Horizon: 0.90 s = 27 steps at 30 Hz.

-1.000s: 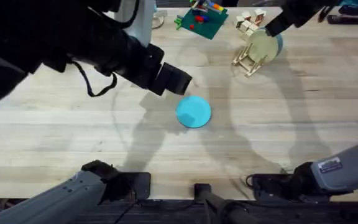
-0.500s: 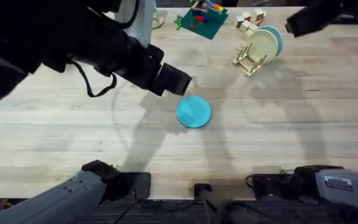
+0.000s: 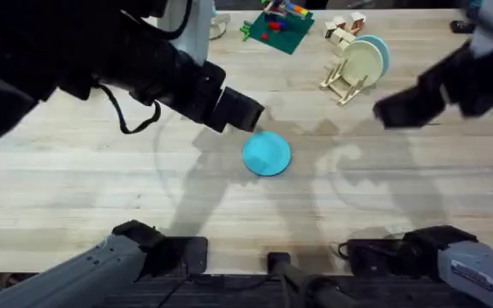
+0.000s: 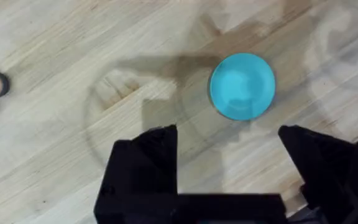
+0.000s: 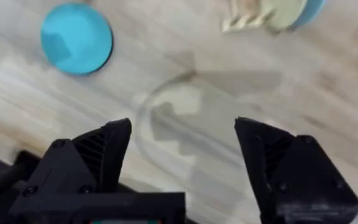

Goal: Pick up the plates from the table one by one and place each into a slot on the dish rack.

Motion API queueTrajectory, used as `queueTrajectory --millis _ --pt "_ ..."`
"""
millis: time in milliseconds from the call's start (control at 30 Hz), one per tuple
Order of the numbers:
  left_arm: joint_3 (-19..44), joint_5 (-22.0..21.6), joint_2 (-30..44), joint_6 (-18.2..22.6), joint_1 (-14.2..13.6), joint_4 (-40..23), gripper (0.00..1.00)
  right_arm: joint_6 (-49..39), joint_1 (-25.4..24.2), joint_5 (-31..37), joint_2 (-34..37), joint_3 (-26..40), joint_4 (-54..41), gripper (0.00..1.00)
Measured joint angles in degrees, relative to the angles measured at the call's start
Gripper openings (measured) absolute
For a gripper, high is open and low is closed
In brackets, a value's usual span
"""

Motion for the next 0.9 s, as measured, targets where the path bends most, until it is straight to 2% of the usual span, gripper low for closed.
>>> queueTrajectory --millis 200,267,300,333,467,500,600,667,900 --pt "0.0 0.0 0.0 0.0 0.0 0.0 0.997 4.9 0.1 -2.5 -3.2 -8.5 0.0 0.995" --pt "0.0 0.0 0.0 0.0 0.0 0.0 0.962 5.6 0.1 -3.6 -3.2 -9.6 0.0 0.995" --pt "0.0 0.0 0.0 -0.2 0.0 0.0 0.888 5.8 0.1 -4.0 -3.2 -9.8 0.1 0.995" --pt "0.0 0.1 0.0 -0.2 0.0 0.0 0.761 6.1 0.1 -4.4 -3.2 -9.9 0.1 0.993" --pt "0.0 1.9 0.0 -0.2 0.0 0.0 0.13 6.5 0.1 -5.1 -3.2 -9.9 0.2 0.995" --pt "0.0 3.0 0.0 -0.1 0.0 0.0 0.064 6.5 0.1 -5.2 -3.2 -9.9 0.2 0.995" --pt "0.0 6.9 0.0 0.3 0.6 0.0 0.045 6.7 0.1 -5.3 -3.2 -9.9 0.2 0.995" --pt "-0.5 10.8 0.0 1.5 2.3 0.2 0.044 6.7 0.1 -5.4 -3.2 -9.9 0.2 0.995" --pt "-7.2 26.9 0.0 7.3 11.4 3.8 0.044 6.7 0.1 -5.6 -3.2 -9.9 0.2 0.995"
